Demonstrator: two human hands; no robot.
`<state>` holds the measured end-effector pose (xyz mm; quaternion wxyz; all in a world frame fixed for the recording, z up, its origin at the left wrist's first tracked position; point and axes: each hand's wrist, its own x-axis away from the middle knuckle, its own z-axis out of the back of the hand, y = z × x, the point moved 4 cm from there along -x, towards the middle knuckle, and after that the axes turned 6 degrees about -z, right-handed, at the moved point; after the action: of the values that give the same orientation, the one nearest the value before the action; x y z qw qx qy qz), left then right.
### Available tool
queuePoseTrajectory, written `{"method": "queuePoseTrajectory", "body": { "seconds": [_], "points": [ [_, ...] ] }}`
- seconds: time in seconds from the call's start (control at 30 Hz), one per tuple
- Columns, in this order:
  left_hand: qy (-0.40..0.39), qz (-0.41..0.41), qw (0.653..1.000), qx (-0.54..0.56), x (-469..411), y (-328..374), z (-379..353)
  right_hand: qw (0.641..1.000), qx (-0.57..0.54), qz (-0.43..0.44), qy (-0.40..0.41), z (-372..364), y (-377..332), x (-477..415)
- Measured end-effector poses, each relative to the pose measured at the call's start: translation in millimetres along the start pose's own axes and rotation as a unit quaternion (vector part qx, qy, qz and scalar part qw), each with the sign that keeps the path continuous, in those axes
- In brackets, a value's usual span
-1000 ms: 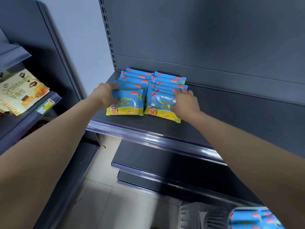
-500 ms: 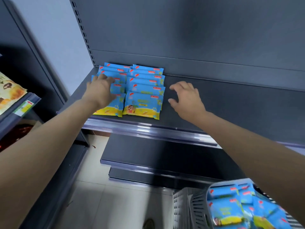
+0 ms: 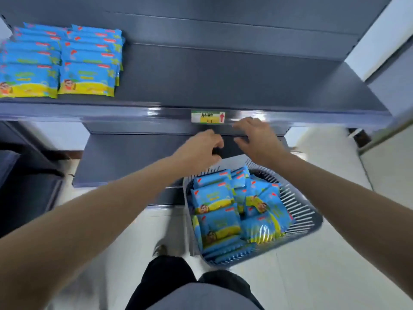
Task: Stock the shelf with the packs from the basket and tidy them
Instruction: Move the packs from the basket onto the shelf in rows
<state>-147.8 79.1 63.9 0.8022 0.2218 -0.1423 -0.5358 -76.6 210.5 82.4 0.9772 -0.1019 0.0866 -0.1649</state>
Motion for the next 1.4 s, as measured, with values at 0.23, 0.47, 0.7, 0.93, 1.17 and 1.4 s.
{"method": "queuePoseTrajectory", "body": {
  "seconds": [0.23,0.47,0.7,0.93,1.17,1.4],
  "points": [
    [-0.192,0.103,0.976,-0.025,24,3,-124,0.978,0.036,-0.030,-0.206,-55,68,61],
    [-0.262,0.167,0.947,-0.076,44,-4,-171,0.927,0.080,-0.025,-0.366,-104,97,95],
    [-0.252,0.217,0.939,-0.091,48,3,-181,0.856,0.183,0.026,-0.483,-126,103,109],
    [-0.259,0.232,0.936,-0.053,47,17,-176,0.812,0.238,0.063,-0.530,-138,101,124],
    [-0.165,0.206,0.963,-0.052,26,29,-116,0.830,0.193,0.042,-0.522,-144,100,121],
    [-0.076,0.174,0.982,-0.028,8,36,-47,0.887,0.101,0.016,-0.450,-80,87,69]
  ]
}}
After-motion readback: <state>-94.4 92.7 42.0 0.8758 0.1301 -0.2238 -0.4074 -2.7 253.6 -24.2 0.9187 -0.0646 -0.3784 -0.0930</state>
